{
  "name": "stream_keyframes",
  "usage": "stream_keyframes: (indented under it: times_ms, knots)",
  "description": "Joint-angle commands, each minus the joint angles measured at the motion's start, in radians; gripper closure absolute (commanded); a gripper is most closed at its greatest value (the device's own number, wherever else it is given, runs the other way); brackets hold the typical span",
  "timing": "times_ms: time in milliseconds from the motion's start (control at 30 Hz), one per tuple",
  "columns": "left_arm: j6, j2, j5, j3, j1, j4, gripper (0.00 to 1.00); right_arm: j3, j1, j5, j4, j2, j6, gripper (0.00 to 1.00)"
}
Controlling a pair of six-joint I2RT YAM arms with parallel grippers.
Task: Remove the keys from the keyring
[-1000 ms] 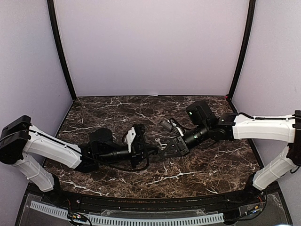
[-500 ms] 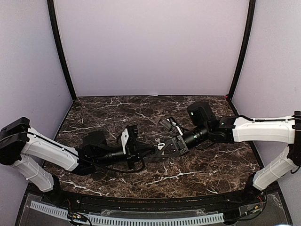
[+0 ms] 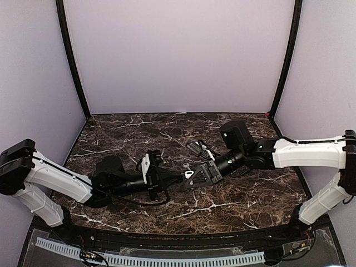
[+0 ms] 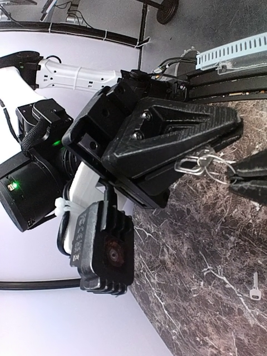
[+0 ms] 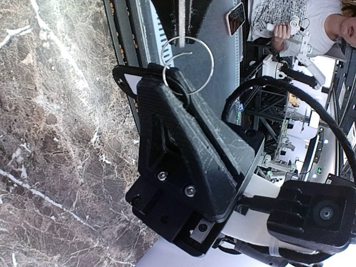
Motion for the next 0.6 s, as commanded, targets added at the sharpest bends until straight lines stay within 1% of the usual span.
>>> stream_keyframes:
  times_ms: [0,300,567]
  knots:
    - [0.019,-0.025,0.016,-0.027,0.018,0.076,1.00,0.008,-0.007,-0.037,-0.019,0.019,0.002,1.00]
    - [0.009,-0.004,0.058,-0.027,0.018,0.147,1.00,0.017,0.010,-0.076,0.005,0.052,0.007,1.00]
    - [0.003,0.026,0.111,-0.006,0.018,0.175,1.00,0.040,0.024,-0.097,0.007,0.078,-0.001,1.00]
